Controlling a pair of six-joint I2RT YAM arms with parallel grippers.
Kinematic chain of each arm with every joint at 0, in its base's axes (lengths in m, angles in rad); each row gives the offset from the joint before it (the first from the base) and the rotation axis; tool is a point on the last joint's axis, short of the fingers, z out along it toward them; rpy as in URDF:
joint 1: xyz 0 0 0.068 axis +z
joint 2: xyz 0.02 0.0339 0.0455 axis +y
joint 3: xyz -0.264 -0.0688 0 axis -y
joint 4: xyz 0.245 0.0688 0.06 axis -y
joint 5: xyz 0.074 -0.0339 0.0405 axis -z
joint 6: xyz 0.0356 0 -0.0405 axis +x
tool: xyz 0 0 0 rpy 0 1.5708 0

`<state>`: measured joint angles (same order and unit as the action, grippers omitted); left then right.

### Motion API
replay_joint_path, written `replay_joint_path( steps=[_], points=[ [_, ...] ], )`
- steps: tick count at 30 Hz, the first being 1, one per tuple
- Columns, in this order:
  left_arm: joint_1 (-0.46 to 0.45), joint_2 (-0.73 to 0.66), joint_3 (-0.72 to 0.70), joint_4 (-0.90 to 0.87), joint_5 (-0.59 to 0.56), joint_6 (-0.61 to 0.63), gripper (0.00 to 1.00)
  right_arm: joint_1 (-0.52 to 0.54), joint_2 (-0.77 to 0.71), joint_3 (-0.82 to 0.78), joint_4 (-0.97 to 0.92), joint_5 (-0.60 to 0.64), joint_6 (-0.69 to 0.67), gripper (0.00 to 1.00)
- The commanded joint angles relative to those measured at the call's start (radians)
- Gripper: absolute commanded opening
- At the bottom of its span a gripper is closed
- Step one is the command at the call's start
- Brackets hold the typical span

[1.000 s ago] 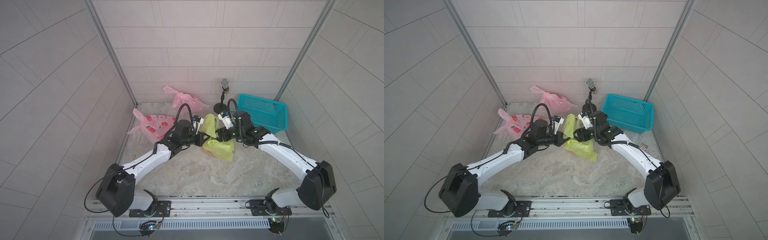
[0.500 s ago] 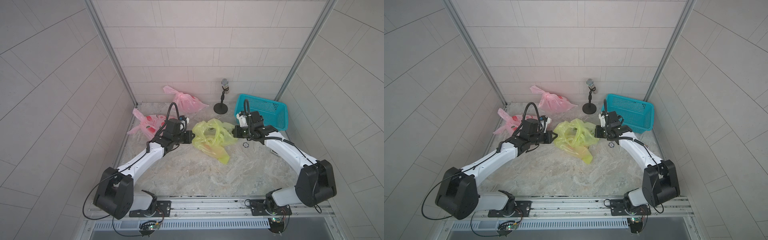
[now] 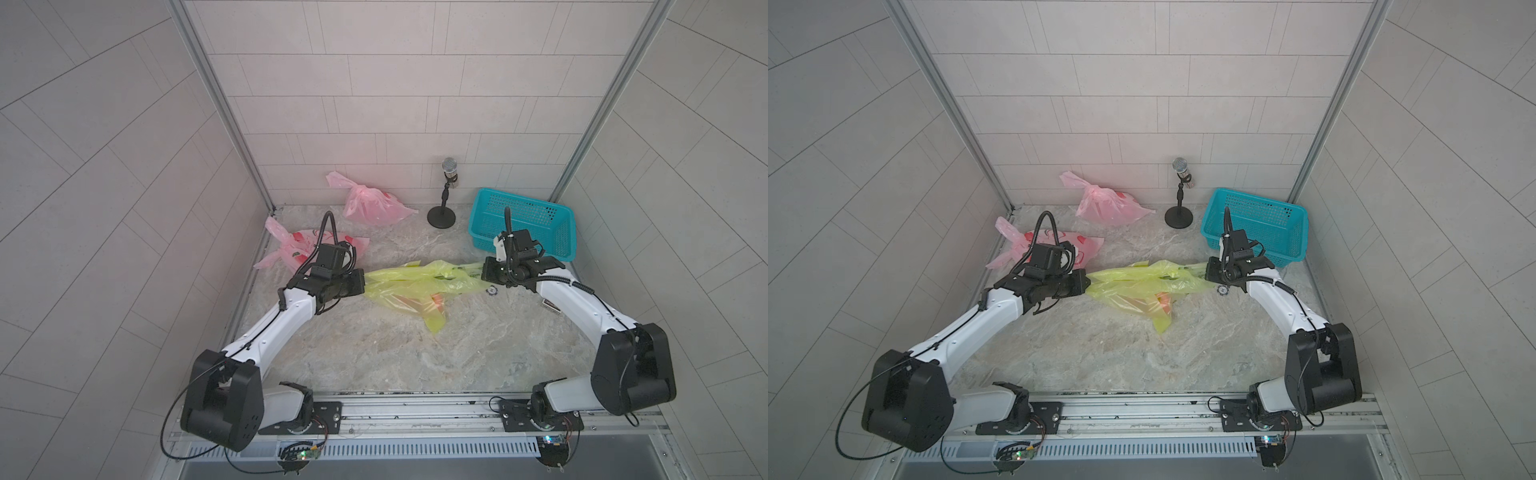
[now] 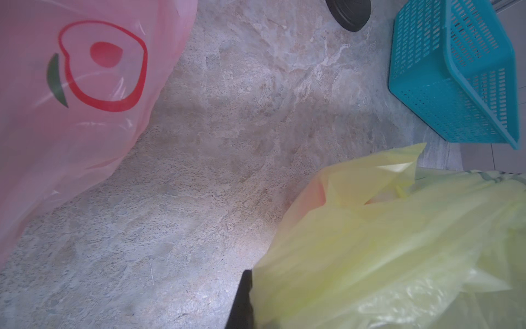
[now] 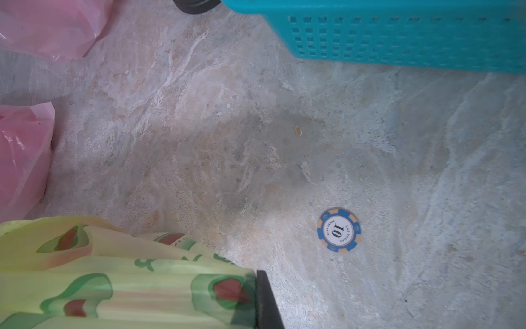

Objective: Untie the knot of a plastic bag & take out the apple
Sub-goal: Untie the plastic bag at the center of the board.

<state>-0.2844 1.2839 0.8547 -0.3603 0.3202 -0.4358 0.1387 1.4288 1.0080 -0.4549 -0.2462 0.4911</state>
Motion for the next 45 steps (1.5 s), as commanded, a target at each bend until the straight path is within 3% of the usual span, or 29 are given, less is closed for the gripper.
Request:
replay_joint_path(
  steps=[1,7,10,14,19,23,30,34,41,45],
  points=[
    [0.041,-0.001,-0.066,-0.042,-0.131,-0.048,0.00,-0.058,0.062,-0.008,0.030,0.099,0.038,0.00],
    [0.043,0.034,-0.136,0.017,-0.122,-0.099,0.00,-0.058,0.149,-0.058,0.101,0.080,0.028,0.02],
    [0.043,0.060,-0.165,0.076,-0.090,-0.096,0.02,-0.056,0.187,-0.059,0.123,0.064,0.009,0.12],
    [0.022,0.071,-0.198,0.189,-0.047,-0.105,0.19,-0.049,0.219,-0.048,0.139,0.007,-0.003,0.28],
    [-0.039,-0.023,-0.170,0.191,-0.048,-0.050,0.52,0.008,0.163,0.012,0.051,0.021,-0.034,0.57],
    [-0.064,-0.112,-0.136,0.142,-0.050,-0.030,0.58,0.044,0.090,0.035,0.007,0.022,-0.015,0.68],
    [-0.123,-0.238,-0.069,0.028,-0.121,0.050,0.60,0.102,-0.036,0.088,-0.082,0.071,-0.022,0.78],
    [-0.170,-0.245,-0.015,0.026,-0.151,0.144,0.62,0.187,-0.086,0.129,-0.133,0.107,-0.071,0.80],
    [-0.274,-0.045,0.140,0.068,-0.105,0.374,0.71,0.376,-0.075,0.165,-0.114,0.080,-0.183,0.82],
    [-0.323,0.096,0.237,0.073,-0.116,0.488,0.77,0.415,-0.073,0.143,-0.058,0.017,-0.228,0.83]
  ],
)
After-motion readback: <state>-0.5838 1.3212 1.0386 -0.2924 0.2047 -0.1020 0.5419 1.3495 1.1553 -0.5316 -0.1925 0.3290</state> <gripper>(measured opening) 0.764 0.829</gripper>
